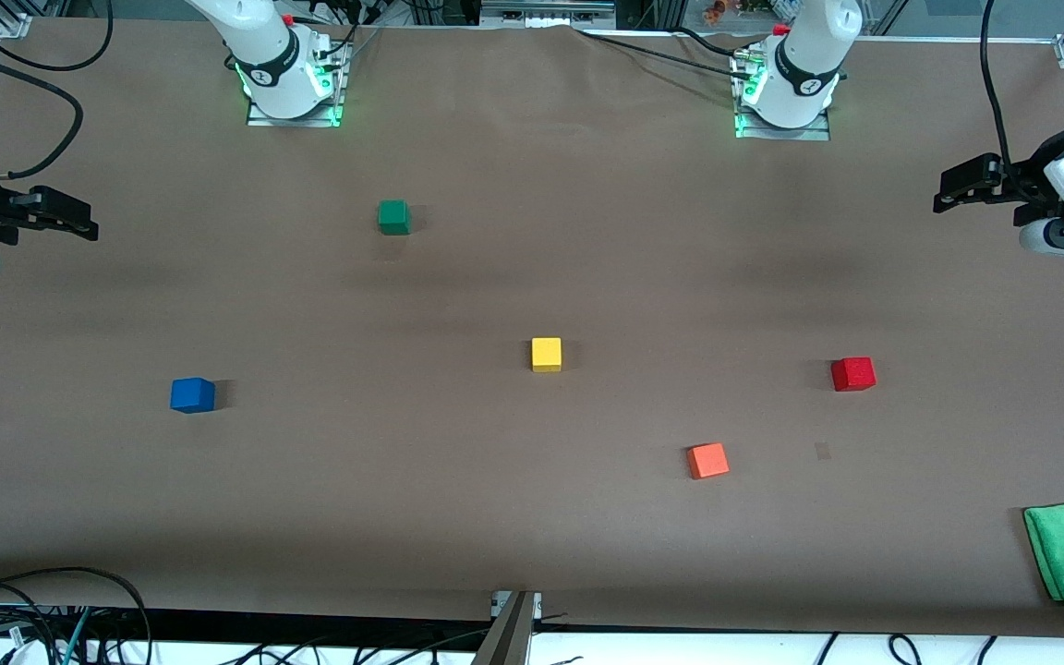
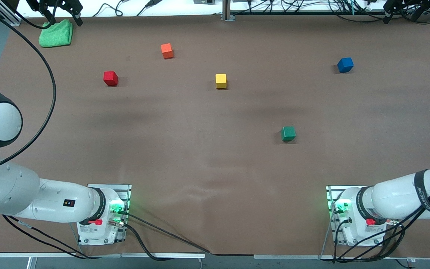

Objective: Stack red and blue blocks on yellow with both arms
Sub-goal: 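Move the left gripper over the red cube and lower it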

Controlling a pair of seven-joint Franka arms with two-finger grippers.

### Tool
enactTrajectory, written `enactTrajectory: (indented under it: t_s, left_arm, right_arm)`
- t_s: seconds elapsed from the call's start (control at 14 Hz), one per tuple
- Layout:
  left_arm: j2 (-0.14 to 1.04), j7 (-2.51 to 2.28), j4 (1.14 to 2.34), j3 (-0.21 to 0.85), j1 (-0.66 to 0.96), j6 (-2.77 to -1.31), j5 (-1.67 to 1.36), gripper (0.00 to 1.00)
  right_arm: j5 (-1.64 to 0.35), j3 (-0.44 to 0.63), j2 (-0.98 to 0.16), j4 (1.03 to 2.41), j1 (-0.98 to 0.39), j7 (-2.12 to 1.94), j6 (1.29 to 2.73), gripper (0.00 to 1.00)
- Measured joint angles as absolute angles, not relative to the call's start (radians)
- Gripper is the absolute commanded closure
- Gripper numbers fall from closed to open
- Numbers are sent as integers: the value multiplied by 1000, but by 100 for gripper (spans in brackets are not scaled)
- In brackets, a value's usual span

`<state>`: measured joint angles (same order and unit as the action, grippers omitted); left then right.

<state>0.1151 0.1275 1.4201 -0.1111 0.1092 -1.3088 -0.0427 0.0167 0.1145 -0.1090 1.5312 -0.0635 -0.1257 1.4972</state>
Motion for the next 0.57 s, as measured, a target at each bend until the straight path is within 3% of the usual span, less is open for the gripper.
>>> enactTrajectory:
  t_s: [0.21, 0.57]
  left_arm:
    - [144, 127, 1422, -114, 109, -1330, -43, 0]
    - [264, 127, 1450, -114, 108, -1523, -43, 0]
  right_arm:
    - [17, 115, -115, 1531, -63, -126, 1500, 0]
    - [17, 115, -116, 1531, -63, -126, 1503, 0]
